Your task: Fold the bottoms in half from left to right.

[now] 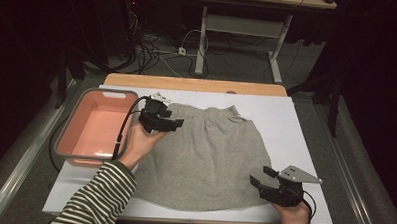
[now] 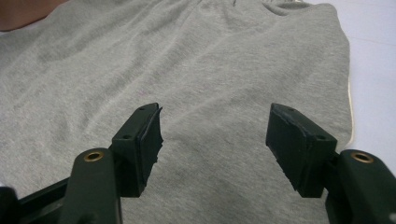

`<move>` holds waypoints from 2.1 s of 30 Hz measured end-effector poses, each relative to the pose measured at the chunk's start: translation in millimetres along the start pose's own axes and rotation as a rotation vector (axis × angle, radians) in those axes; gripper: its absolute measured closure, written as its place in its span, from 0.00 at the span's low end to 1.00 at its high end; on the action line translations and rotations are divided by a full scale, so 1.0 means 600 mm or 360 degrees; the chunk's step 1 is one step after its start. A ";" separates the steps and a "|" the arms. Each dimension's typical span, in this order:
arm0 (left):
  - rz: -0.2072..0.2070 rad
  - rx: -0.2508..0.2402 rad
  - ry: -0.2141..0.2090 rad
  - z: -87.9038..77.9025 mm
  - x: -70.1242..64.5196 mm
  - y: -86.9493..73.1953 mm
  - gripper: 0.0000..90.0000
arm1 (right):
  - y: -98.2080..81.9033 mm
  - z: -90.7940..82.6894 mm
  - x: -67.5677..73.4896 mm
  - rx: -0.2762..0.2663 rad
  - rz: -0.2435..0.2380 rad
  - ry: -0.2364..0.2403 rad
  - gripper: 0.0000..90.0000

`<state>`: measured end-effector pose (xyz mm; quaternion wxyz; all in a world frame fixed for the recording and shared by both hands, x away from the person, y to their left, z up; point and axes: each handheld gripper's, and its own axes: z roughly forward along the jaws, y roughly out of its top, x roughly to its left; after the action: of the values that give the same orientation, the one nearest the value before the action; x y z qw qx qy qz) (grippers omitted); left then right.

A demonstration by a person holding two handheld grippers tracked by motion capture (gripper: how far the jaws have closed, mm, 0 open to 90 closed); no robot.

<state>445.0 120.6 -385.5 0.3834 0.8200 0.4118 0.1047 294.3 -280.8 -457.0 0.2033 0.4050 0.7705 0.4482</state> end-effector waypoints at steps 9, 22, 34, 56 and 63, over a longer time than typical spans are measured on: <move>-0.0077 0.0054 0.0066 0.028 0.027 0.025 0.48 | 0.000 -0.001 0.000 -0.0006 -0.0002 -0.0007 0.40; -0.0259 0.0192 0.0110 0.088 0.071 0.035 0.45 | 0.000 -0.001 0.000 -0.0011 -0.0004 -0.0005 0.40; -0.0308 0.0333 0.0236 0.122 0.100 0.021 0.42 | 0.000 0.000 -0.001 -0.0005 0.0003 0.0000 0.40; -0.0351 0.0474 0.0178 0.148 0.117 0.006 0.70 | -0.001 0.002 -0.002 0.0007 0.0004 0.0015 0.40; -0.0361 0.0521 0.0120 0.148 0.115 0.009 0.86 | 0.000 0.002 -0.001 0.0010 0.0000 0.0012 0.40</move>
<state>535.7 122.6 -452.4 0.2386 0.8153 0.5271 0.0231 295.4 -280.5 -457.8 0.1990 0.4039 0.7728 0.4473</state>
